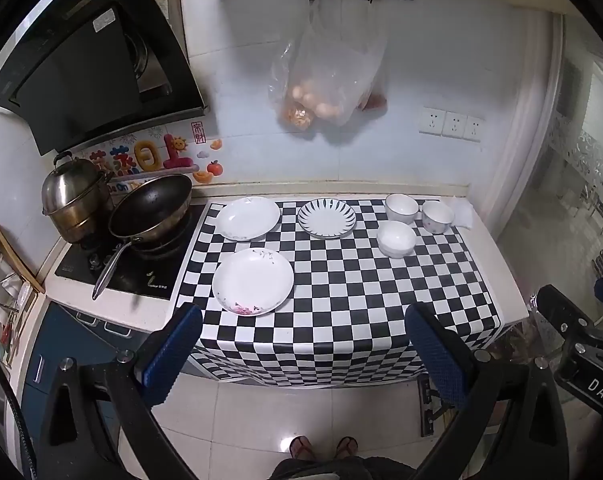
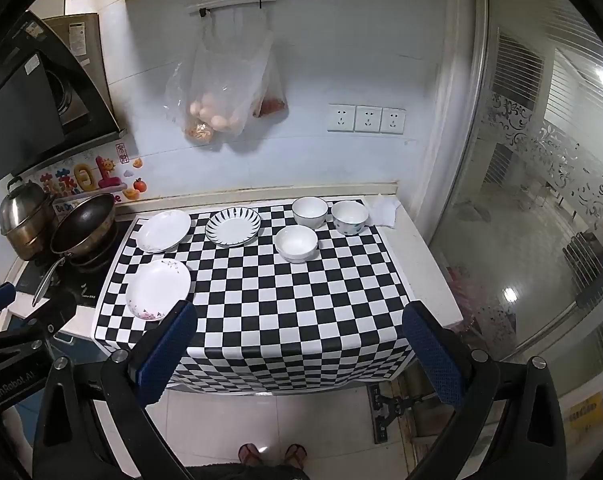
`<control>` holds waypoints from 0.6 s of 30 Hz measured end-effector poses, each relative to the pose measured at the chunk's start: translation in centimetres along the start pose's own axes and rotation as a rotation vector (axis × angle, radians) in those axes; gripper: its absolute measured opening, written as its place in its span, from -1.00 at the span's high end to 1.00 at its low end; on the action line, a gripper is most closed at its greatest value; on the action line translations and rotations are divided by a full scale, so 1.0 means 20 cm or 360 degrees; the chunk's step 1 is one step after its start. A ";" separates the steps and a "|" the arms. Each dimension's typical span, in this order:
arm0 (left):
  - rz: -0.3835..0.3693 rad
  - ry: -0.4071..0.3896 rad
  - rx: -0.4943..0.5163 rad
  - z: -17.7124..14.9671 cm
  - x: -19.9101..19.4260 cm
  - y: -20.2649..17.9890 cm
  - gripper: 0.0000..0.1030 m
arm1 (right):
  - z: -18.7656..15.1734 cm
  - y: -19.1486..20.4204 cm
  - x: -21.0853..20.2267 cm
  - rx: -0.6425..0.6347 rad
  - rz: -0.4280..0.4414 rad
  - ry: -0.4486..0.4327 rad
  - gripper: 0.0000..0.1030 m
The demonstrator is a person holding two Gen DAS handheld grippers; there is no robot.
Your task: Organize plates and bowls
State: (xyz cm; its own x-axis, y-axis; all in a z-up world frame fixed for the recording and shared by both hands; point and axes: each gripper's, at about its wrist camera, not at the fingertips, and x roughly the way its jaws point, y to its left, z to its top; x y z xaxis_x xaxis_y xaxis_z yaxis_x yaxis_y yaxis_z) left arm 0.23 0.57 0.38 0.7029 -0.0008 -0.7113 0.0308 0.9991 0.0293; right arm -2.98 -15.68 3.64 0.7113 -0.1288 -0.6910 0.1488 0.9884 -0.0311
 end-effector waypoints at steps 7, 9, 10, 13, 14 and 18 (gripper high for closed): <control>0.0010 -0.0005 0.0001 0.03 -0.04 -0.02 -1.00 | 0.01 0.00 0.00 0.0001 -0.0003 -0.0001 -1.00; 0.0009 -0.0007 0.0000 0.05 -0.04 -0.03 -1.00 | 0.01 0.00 0.00 0.0002 -0.0002 -0.0003 -1.00; 0.0009 -0.0009 -0.0002 0.06 -0.05 -0.03 -1.00 | 0.01 0.00 0.00 0.0002 -0.0003 -0.0004 -1.00; 0.0009 -0.0014 -0.0001 0.07 -0.05 -0.02 -1.00 | 0.01 0.00 0.00 0.0001 0.0000 -0.0004 -1.00; 0.0010 -0.0015 -0.0004 0.06 -0.05 -0.02 -1.00 | 0.01 0.00 0.00 0.0002 0.0001 -0.0005 -1.00; 0.0010 -0.0017 -0.0004 0.06 -0.05 -0.03 -1.00 | 0.02 0.00 -0.02 -0.0002 -0.0003 -0.0016 -1.00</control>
State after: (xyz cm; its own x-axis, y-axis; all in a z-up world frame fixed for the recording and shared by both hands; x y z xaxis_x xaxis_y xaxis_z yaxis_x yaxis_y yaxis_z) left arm 0.30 0.01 1.87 0.7105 0.0048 -0.7037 0.0249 0.9992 0.0320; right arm -3.00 -15.63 4.12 0.7178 -0.1316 -0.6836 0.1495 0.9882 -0.0333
